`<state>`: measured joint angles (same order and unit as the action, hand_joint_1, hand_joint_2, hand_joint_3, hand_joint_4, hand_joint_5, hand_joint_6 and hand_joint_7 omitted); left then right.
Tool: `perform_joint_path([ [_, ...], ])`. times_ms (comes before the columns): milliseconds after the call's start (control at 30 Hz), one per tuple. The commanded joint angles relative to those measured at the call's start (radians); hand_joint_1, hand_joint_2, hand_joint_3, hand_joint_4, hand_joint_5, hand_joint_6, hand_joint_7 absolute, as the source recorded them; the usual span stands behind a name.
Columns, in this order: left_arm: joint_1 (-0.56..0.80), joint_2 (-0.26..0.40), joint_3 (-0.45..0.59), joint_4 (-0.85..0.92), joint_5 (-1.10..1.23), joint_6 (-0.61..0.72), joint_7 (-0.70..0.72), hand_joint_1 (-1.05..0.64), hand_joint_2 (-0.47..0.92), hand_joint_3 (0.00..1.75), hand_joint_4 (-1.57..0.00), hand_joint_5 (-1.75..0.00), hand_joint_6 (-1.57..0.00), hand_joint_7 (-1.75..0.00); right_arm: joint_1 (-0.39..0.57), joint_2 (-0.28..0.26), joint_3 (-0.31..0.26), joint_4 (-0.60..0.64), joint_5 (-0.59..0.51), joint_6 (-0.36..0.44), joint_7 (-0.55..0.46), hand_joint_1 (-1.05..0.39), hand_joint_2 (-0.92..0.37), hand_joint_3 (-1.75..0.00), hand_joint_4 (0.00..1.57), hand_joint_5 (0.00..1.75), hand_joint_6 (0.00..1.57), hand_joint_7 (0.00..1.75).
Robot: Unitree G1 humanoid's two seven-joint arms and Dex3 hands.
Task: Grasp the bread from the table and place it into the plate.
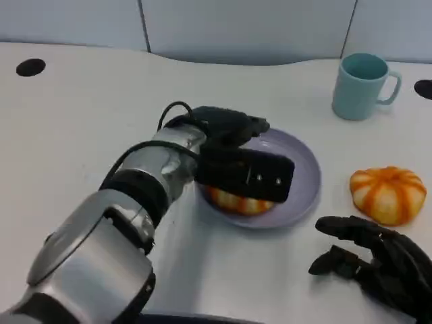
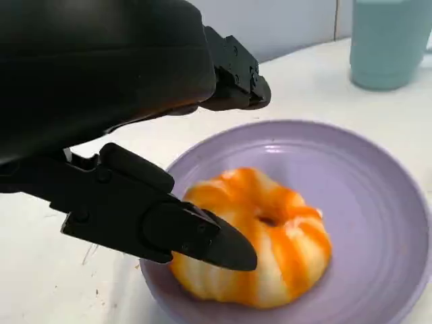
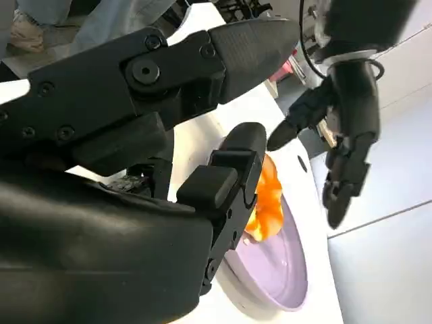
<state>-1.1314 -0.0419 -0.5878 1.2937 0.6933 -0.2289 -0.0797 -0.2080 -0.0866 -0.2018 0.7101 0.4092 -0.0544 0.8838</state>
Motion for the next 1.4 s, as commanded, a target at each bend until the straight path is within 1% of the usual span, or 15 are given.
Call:
perform_joint_path([
  [33, -0.031, 0.024, 0.024, -0.013, -0.026, -0.012, -0.033, -0.73, 0.92, 0.03, -0.04, -0.14, -0.18, -0.01, 0.002, -0.015, -0.012, 0.037, 0.000, -0.003, -0.001, -0.42, -0.92, -0.12, 0.52, 1.15, 0.76, 0.41],
  [67, -0.031, 0.025, 0.024, -0.014, -0.027, -0.013, -0.034, -0.73, 0.92, 0.03, -0.04, -0.14, -0.18, -0.01, 0.001, -0.014, -0.013, 0.039, -0.001, -0.004, 0.000, -0.42, -0.92, -0.12, 0.52, 1.15, 0.76, 0.41],
  [200, -0.052, 0.064, 0.093, -0.047, -0.102, -0.033, -0.121, -0.70, 0.92, 0.02, -0.05, -0.15, -0.22, -0.02, -0.010, -0.019, -0.018, 0.058, -0.001, -0.010, 0.008, -0.43, -0.92, -0.12, 0.52, 1.15, 0.76, 0.42],
  [300, -0.051, 0.072, 0.101, -0.062, -0.108, -0.037, -0.135, -0.70, 0.91, 0.01, -0.06, -0.16, -0.23, -0.03, -0.013, -0.019, -0.020, 0.063, -0.002, -0.010, 0.012, -0.43, -0.92, -0.12, 0.52, 1.15, 0.76, 0.42],
  [367, -0.047, 0.100, 0.113, -0.083, -0.121, -0.058, -0.148, -0.70, 0.92, 0.01, -0.07, -0.17, -0.24, -0.03, -0.014, -0.021, -0.021, 0.065, -0.006, -0.013, 0.008, -0.43, -0.92, -0.12, 0.53, 1.15, 0.76, 0.42],
  [433, -0.039, 0.123, 0.119, -0.102, -0.128, -0.074, -0.151, -0.70, 0.92, 0.01, -0.08, -0.18, -0.24, -0.02, -0.016, -0.023, -0.020, 0.067, -0.009, -0.016, 0.008, -0.43, -0.92, -0.13, 0.53, 1.15, 0.76, 0.42],
  [567, -0.033, 0.130, 0.121, -0.112, -0.128, -0.078, -0.154, -0.71, 0.92, 0.02, -0.08, -0.19, -0.24, -0.02, -0.016, -0.023, -0.020, 0.068, -0.010, -0.018, 0.009, -0.43, -0.92, -0.14, 0.53, 1.15, 0.76, 0.41],
  [667, 0.008, 0.188, 0.153, -0.135, -0.154, -0.125, -0.154, -0.69, 0.91, 0.01, -0.08, -0.19, -0.24, -0.02, -0.021, -0.028, -0.024, 0.076, -0.003, -0.004, 0.016, -0.42, -0.92, -0.14, 0.53, 1.15, 0.76, 0.41],
  [867, 0.064, 0.244, 0.181, -0.163, -0.176, -0.181, -0.135, -0.68, 0.92, 0.01, -0.09, -0.20, -0.24, -0.01, -0.023, -0.030, -0.029, 0.083, -0.004, -0.012, 0.024, -0.40, -0.92, -0.15, 0.52, 1.15, 0.76, 0.41],
  [967, 0.105, 0.273, 0.207, -0.175, -0.196, -0.213, -0.118, -0.70, 0.92, 0.06, -0.09, -0.21, -0.23, -0.01, -0.025, -0.033, -0.033, 0.088, -0.004, -0.009, 0.023, -0.42, -0.92, -0.13, 0.53, 1.16, 0.76, 0.41],
  [1400, 0.117, 0.279, 0.217, -0.186, -0.202, -0.218, -0.120, -0.69, 0.92, 0.08, -0.09, -0.21, -0.23, -0.01, -0.026, -0.034, -0.034, 0.091, -0.005, -0.009, 0.023, -0.42, -0.92, -0.13, 0.53, 1.16, 0.77, 0.40],
])
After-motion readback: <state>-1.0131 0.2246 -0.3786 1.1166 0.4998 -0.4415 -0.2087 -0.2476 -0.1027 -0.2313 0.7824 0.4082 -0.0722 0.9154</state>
